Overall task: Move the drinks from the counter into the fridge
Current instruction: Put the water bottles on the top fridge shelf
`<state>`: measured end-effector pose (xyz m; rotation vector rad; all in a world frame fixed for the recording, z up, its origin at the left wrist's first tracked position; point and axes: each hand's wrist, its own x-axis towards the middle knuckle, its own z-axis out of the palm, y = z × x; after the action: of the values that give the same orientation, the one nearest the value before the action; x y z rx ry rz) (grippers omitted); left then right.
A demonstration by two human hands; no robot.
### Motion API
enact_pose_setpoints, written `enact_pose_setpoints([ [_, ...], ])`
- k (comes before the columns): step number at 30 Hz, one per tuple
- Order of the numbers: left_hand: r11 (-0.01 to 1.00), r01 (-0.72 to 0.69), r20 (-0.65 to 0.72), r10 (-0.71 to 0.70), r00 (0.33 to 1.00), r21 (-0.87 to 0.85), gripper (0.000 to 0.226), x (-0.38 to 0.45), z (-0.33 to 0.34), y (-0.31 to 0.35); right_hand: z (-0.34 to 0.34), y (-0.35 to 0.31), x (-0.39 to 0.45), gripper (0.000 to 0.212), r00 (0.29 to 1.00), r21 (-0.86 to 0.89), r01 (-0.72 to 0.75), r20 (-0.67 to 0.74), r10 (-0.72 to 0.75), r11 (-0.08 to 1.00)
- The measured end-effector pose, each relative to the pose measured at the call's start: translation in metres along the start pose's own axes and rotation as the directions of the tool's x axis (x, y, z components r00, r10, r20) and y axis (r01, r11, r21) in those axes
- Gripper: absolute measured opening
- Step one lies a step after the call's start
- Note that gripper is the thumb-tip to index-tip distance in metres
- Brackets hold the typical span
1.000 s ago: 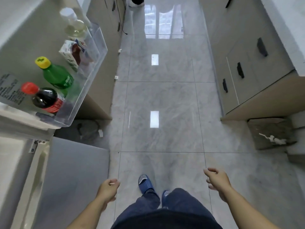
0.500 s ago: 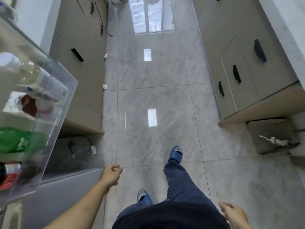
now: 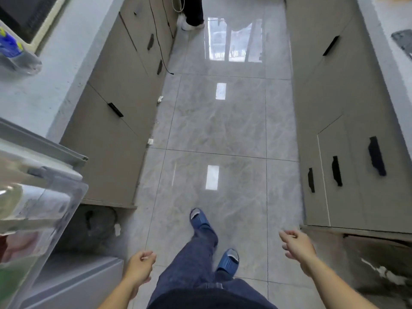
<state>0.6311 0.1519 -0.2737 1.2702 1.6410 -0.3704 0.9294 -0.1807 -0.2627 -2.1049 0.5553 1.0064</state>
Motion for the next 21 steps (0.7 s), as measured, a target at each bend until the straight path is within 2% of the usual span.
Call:
enact_pose_setpoints([
  [5,0.990,0.117,0.002,-0.117,0.993,-0.074,0.010,0.030,0.005,0.041,0.019,-0.112,0.039,0.024,0.997,-0.049,0.050,0.067,-0.047,0.998],
  [10,0.971,0.178,0.028,-0.176,0.984,-0.162,0.012,0.064,0.000,0.125,0.038,-0.215,0.058,0.022,0.991,-0.168,0.103,0.098,-0.087,0.980],
  [16,0.952,0.028,0.000,-0.030,1.000,-0.305,0.013,0.110,-0.011,0.247,0.056,-0.315,0.099,0.021,0.974,-0.334,0.203,0.165,-0.155,0.920],
  [21,0.892,0.028,-0.045,-0.055,0.997,-0.452,0.008,0.109,-0.014,0.308,0.055,-0.379,0.125,0.015,0.975,-0.468,0.205,0.175,-0.138,0.860],
])
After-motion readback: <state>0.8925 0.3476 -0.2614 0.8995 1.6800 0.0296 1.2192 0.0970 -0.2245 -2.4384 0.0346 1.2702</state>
